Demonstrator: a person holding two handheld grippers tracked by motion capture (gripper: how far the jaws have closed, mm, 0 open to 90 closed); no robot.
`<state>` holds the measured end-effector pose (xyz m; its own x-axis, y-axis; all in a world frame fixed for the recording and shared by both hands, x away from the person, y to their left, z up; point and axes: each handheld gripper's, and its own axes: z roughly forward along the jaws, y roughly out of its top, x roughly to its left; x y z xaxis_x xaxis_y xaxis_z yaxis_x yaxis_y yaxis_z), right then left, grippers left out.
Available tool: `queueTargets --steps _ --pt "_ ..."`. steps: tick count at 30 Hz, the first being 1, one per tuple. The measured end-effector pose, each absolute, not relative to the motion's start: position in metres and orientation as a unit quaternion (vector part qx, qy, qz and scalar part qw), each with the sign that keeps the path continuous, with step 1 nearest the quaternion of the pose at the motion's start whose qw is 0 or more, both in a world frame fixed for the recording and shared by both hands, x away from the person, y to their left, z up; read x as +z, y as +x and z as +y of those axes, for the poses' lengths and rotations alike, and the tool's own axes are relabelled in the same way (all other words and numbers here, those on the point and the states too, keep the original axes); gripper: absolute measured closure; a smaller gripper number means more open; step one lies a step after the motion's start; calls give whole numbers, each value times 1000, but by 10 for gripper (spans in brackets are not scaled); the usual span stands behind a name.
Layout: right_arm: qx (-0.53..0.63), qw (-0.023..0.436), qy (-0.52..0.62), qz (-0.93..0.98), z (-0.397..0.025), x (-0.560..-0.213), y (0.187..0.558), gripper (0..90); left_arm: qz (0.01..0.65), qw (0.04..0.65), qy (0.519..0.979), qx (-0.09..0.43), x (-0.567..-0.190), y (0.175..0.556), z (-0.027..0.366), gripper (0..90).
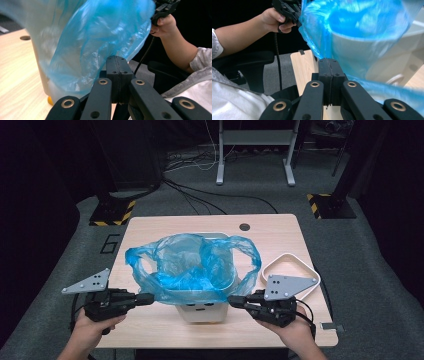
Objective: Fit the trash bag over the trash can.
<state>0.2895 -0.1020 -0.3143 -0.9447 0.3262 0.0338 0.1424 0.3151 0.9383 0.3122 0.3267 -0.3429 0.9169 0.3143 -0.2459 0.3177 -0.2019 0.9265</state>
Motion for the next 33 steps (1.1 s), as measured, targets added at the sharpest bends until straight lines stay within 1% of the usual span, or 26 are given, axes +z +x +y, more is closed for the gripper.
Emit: queueTargets --steps 3,4,6,10,11,14,16,19,21,22,25,27,29,33 --pt "564 74 150 809 -102 -320 290 899 213 601 770 -6 -346 315 329 895" --pt "564 74 150 809 -102 -321 290 899 215 601 770 -2 -345 315 331 866" --pt "564 74 150 809 -103 -321 289 899 224 604 765 3 -339 314 335 720" --pt "566 74 143 808 -103 -318 286 898 233 620 749 33 -319 305 349 562" --pt "566 73 142 809 -102 -318 286 898 233 624 745 42 -313 303 351 531" --pt "566 71 141 809 -101 -319 285 896 234 630 739 59 -297 298 355 482" --pt "567 70 141 809 -101 -319 285 867 232 629 739 67 -287 297 354 453" --pt "571 72 143 805 -102 -317 285 798 223 624 745 70 -276 298 344 437" --pt "577 76 144 801 -104 -314 284 714 214 620 751 70 -271 300 337 434" --pt "579 78 144 799 -104 -313 284 692 212 621 751 69 -269 301 334 438" --pt "589 88 146 790 -109 -305 283 632 201 621 755 65 -267 304 327 503" --pt "597 99 147 782 -113 -298 284 620 196 621 757 60 -267 306 324 562" --pt "604 111 150 775 -117 -289 286 610 194 617 761 57 -267 308 322 583" --pt "610 138 152 765 -122 -272 294 609 193 615 762 59 -268 309 320 654"
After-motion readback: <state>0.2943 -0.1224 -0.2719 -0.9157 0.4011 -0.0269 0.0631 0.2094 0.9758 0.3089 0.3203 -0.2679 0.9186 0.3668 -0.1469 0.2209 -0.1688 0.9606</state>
